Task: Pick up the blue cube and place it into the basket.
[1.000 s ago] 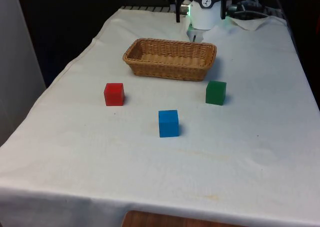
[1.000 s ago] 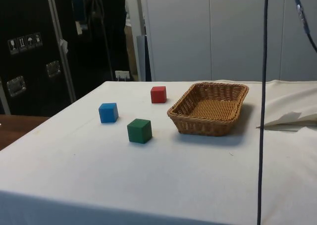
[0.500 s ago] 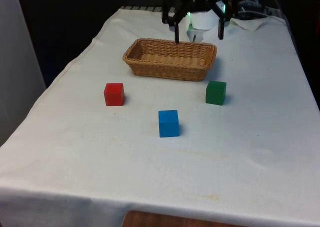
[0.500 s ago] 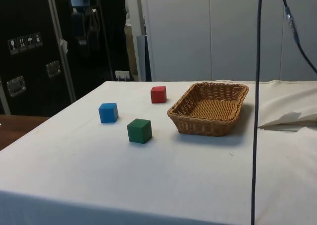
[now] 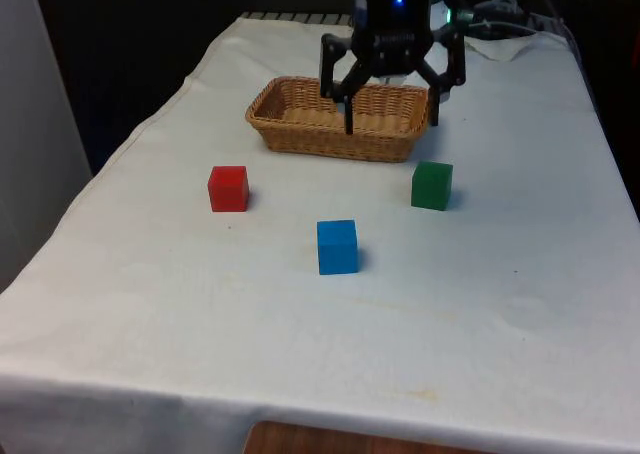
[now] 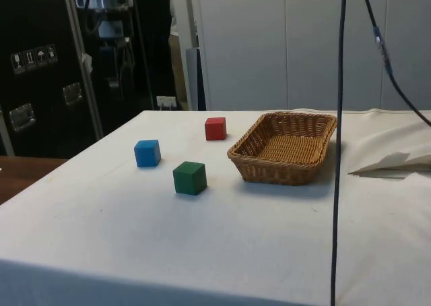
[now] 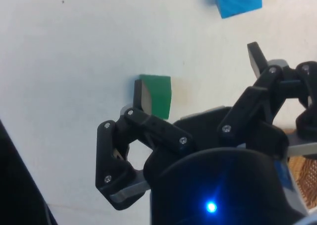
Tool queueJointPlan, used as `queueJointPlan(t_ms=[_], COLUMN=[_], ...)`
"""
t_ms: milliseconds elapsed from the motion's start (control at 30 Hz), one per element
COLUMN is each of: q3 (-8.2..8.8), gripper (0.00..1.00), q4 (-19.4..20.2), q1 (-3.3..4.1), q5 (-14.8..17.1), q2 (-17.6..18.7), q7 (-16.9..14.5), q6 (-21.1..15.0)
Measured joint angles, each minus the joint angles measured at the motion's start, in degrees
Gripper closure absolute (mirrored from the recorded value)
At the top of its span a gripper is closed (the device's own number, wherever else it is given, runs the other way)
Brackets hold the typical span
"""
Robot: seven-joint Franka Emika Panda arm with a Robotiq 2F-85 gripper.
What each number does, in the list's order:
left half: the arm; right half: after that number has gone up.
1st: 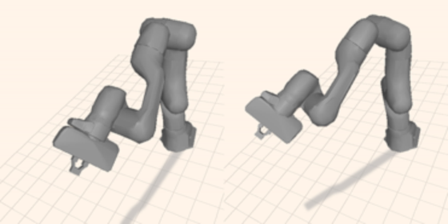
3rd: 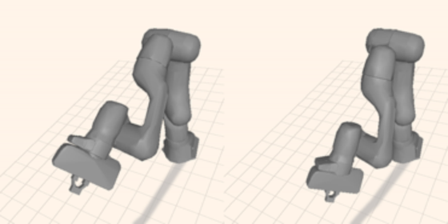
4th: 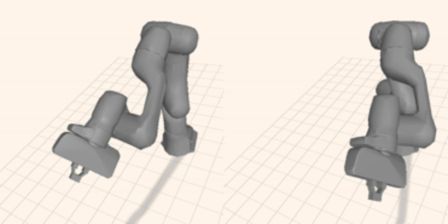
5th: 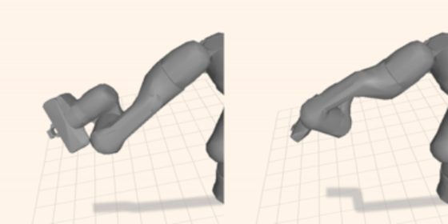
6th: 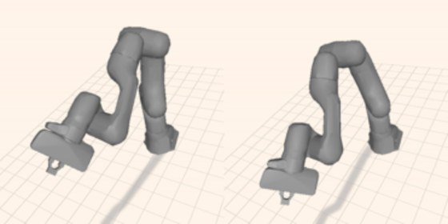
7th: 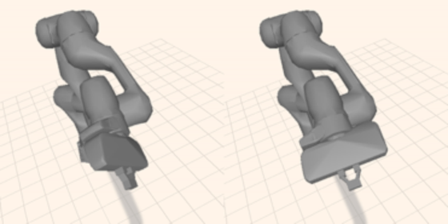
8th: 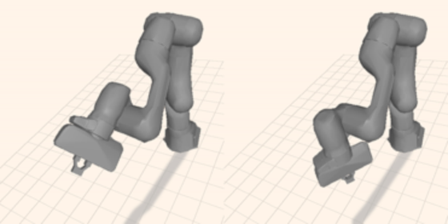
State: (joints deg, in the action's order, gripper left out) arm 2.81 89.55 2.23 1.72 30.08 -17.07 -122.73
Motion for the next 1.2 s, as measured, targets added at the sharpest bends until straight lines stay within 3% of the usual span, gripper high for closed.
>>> queueJointPlan(t_ms=[200, 567, 1200], q3=[0.0, 0.0, 0.57], gripper=[0.0, 0.0, 0.0], q4=[0.0, 0.2, 0.3], q1=[-0.17, -0.23, -1.15], q5=[0.3, 0.5, 0.5], q2=[1.5, 2.1, 7.4], q7=[-0.3, -0.3, -1.0], q6=[-2.1, -2.3, -7.6])
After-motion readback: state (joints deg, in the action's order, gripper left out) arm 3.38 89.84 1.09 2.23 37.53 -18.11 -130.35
